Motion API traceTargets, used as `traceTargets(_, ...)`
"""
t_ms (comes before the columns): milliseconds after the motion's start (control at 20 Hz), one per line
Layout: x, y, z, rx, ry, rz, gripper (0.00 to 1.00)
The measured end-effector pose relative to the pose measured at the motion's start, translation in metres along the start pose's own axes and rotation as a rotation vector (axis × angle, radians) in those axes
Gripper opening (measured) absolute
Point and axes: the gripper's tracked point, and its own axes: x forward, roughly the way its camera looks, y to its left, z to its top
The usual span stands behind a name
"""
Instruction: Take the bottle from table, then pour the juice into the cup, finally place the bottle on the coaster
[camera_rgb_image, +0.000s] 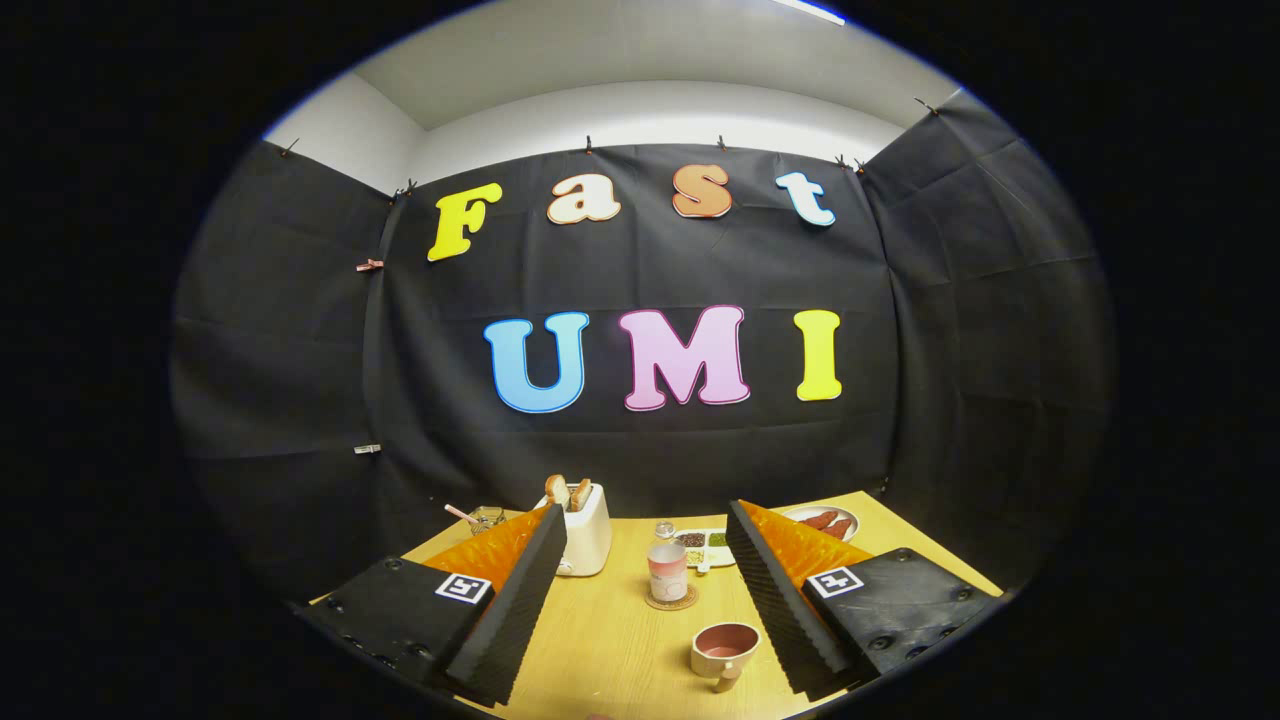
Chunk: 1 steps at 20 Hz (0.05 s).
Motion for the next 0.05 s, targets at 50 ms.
traceTargets(50, 0.0001, -0.0026, 0.0007, 0.009, -0.003, 0.000, 0.98)
